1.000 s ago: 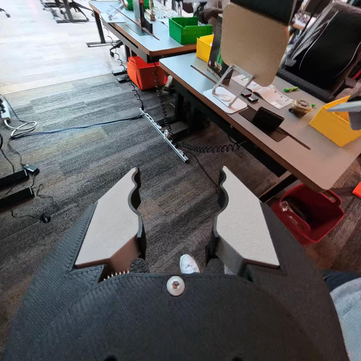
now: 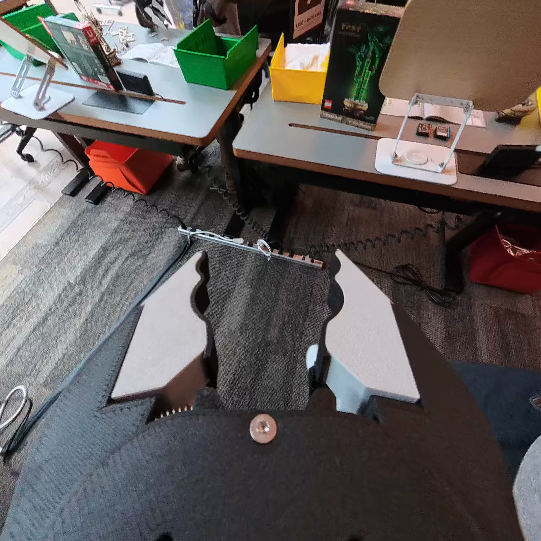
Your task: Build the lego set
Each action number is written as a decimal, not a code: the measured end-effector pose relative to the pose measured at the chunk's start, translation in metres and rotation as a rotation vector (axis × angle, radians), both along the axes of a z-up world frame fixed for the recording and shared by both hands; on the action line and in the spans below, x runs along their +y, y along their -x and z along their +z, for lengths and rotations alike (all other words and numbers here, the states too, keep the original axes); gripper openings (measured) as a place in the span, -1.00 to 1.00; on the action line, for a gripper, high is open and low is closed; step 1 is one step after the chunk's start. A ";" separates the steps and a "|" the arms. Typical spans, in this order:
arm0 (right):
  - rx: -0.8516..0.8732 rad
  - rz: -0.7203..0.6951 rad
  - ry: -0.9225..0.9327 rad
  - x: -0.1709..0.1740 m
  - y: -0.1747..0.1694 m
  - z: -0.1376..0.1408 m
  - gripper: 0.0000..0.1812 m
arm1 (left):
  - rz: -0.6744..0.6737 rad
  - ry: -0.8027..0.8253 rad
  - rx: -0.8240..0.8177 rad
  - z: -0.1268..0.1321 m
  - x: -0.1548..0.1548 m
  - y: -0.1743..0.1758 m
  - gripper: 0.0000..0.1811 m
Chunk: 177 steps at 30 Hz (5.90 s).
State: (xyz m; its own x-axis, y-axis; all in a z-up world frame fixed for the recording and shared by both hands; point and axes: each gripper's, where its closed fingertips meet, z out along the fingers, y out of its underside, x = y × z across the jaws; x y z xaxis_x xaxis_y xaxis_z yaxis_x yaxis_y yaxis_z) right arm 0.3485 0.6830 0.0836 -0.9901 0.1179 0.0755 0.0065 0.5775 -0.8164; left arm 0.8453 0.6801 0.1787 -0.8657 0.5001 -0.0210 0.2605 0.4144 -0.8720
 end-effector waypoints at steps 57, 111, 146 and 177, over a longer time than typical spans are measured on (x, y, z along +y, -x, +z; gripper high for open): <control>0.048 -0.205 -0.088 -0.275 -0.354 0.010 -0.32 | -0.941 -0.152 0.213 -0.131 -0.275 -0.004 -0.13; 0.100 -0.152 0.091 0.591 0.753 0.082 -0.40 | -0.782 -0.023 0.305 -0.042 0.370 1.080 -0.16; -0.003 0.617 0.337 -0.055 1.507 0.233 -0.44 | -0.215 0.225 0.578 0.124 -0.067 1.745 -0.19; -0.071 1.646 0.335 -0.725 1.447 0.181 -0.43 | 1.056 0.708 0.156 0.266 -0.408 1.624 -0.18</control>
